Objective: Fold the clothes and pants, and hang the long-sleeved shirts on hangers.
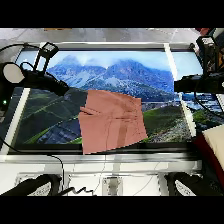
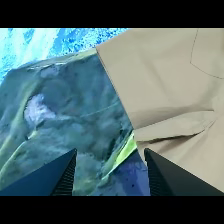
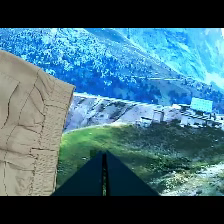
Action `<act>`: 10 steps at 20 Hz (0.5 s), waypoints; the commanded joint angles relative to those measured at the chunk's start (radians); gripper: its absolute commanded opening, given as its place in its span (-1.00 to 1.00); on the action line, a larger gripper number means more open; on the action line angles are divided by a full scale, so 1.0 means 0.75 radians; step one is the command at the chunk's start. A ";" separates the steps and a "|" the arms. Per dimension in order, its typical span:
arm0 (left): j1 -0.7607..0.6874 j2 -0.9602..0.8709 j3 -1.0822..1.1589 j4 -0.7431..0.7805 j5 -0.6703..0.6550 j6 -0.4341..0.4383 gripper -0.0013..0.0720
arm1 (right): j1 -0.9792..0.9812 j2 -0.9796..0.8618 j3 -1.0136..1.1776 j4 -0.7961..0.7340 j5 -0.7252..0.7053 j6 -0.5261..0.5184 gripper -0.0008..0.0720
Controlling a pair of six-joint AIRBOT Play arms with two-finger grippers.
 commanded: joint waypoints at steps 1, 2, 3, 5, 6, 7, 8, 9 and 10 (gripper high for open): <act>0.002 -0.001 -0.001 0.001 0.000 0.001 0.30 | 0.001 0.001 0.000 0.001 0.001 0.000 -0.91; 0.002 -0.001 -0.001 0.001 0.000 0.000 0.30 | 0.001 0.001 0.000 0.001 0.000 0.000 -0.91; 0.002 -0.001 -0.001 0.001 0.000 0.001 0.30 | 0.001 0.001 0.000 0.001 0.001 0.000 -0.91; 0.002 -0.001 -0.001 0.001 0.000 0.001 0.30 | 0.001 0.001 0.000 0.001 0.001 0.000 -0.92; 0.002 -0.001 -0.001 0.001 0.000 0.001 0.30 | 0.001 0.001 0.000 0.001 0.000 0.000 -0.91; 0.002 -0.001 -0.001 0.001 0.000 0.001 0.30 | 0.001 0.001 0.000 0.001 0.001 0.000 -0.91; 0.002 -0.001 -0.001 0.001 0.000 0.000 0.30 | 0.001 0.001 0.000 0.001 0.001 0.000 -0.91; 0.002 -0.001 -0.001 0.001 0.000 0.000 0.30 | 0.001 0.001 0.000 0.003 -0.002 0.000 -0.91; 0.002 -0.001 -0.001 0.001 0.000 0.000 0.30 | 0.001 0.001 0.000 0.009 -0.026 0.000 -0.91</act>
